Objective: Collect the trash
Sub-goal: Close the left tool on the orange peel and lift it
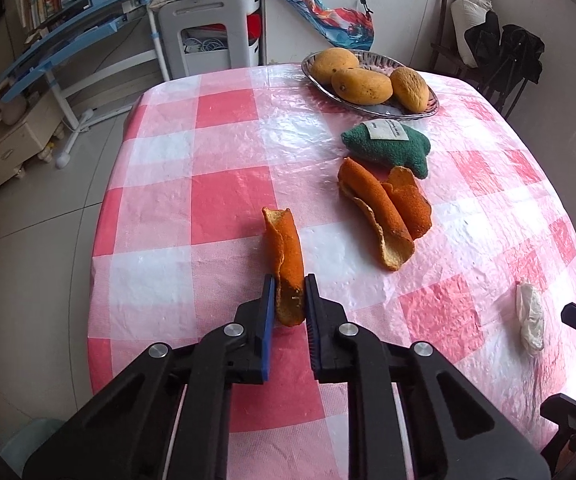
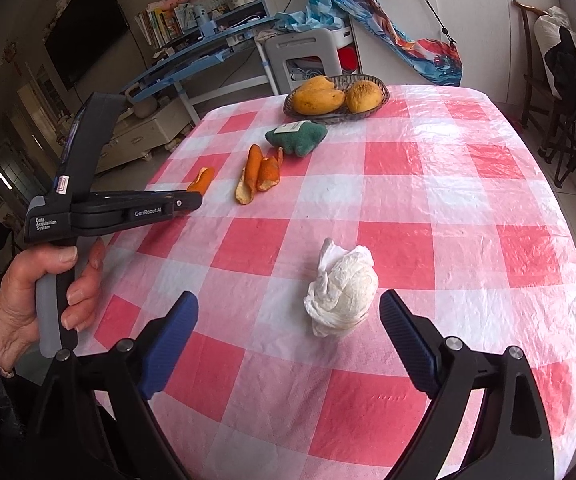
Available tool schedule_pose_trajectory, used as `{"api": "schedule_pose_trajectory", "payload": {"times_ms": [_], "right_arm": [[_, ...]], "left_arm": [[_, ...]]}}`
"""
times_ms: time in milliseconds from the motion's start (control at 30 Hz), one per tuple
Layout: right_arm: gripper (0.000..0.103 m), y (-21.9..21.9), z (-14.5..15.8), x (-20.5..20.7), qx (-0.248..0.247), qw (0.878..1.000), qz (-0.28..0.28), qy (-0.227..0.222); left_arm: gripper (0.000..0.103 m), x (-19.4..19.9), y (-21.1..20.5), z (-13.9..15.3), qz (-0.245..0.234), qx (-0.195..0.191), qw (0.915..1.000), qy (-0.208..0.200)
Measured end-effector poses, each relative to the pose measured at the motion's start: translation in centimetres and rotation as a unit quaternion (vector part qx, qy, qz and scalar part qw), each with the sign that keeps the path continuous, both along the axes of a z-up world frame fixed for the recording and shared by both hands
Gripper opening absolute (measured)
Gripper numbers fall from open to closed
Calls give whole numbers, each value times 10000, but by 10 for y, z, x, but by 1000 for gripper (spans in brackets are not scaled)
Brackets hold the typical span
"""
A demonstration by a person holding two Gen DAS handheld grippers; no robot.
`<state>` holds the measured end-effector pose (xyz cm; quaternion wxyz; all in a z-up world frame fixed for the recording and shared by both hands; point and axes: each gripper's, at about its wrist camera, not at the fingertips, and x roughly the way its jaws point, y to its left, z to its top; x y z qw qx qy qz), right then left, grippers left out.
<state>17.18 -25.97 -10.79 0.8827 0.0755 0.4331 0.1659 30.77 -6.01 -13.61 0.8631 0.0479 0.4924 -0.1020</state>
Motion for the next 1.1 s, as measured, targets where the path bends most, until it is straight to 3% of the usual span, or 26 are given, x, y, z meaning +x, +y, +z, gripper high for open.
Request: {"api": "schedule_pose_trajectory", "payload": {"times_ms": [400,733,900,1100], "right_arm": [[86,-3,-1,0,59,10000,-39,-13],[86,-6,1,-5,12,9999,-97,-78],[86,-10,2,-7,-7,9998,-189,-107],[86,-12,3,-9,-39,9997,-230,-116]], "left_arm": [[13,-30,10,41,-150,-589,9979,-240],[13,-89,-1,71,-407,-894,9941,-458],[13,-138,-10,68,-578,-985,9927,-385],[13,-204,-36,46,-1000,-794,9917,-142]]}}
